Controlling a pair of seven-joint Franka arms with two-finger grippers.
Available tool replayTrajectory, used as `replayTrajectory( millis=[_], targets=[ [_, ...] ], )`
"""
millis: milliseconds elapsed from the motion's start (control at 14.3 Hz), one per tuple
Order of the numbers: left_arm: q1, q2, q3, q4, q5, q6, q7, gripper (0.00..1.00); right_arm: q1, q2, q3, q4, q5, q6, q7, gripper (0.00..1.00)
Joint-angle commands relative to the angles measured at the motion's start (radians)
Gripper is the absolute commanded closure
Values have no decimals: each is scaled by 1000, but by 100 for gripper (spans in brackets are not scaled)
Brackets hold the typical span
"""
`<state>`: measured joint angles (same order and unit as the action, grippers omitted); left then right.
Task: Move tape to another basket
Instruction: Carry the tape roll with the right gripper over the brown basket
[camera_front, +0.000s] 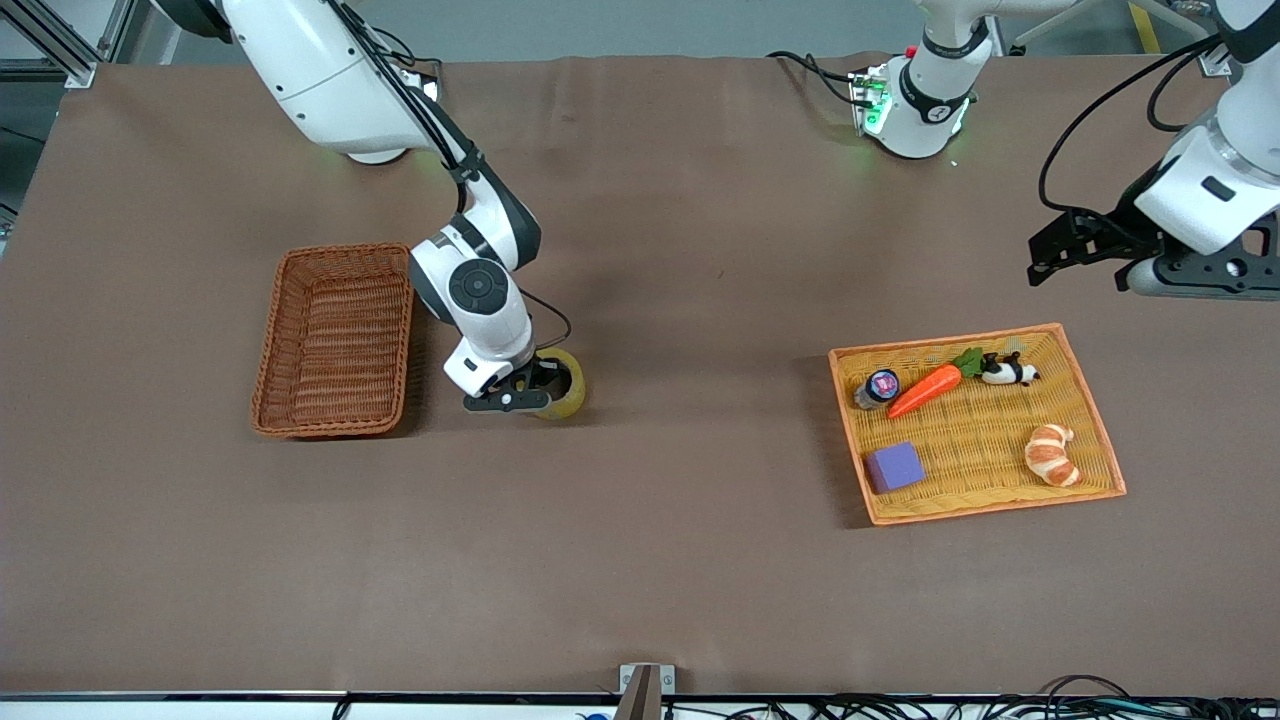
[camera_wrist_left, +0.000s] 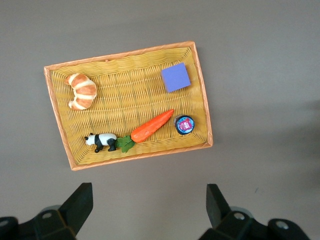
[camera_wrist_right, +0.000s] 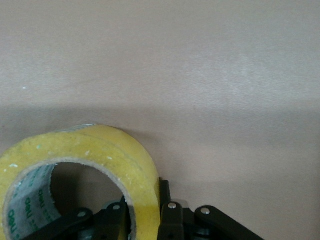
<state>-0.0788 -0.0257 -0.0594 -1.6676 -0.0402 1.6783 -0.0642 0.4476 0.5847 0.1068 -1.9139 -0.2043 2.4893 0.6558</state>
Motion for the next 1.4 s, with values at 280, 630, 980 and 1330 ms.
replayTrajectory(
  millis=[280, 630, 980, 1330],
  targets=[
    [28, 33, 10, 58, 17, 21, 18, 0, -65, -198, 10, 67, -15, -318, 19, 100],
    [76, 47, -6, 62, 8, 26, -3, 0, -176, -397, -1, -28, -15, -429, -128, 100],
    [77, 83, -11, 71, 14, 100, 0, 0, -185, -538, -150, -177, -15, -418, -367, 100],
    [94, 78, -2, 71, 16, 69, 55, 0, -188, -563, -260, -393, -20, -168, -468, 100]
  ],
)
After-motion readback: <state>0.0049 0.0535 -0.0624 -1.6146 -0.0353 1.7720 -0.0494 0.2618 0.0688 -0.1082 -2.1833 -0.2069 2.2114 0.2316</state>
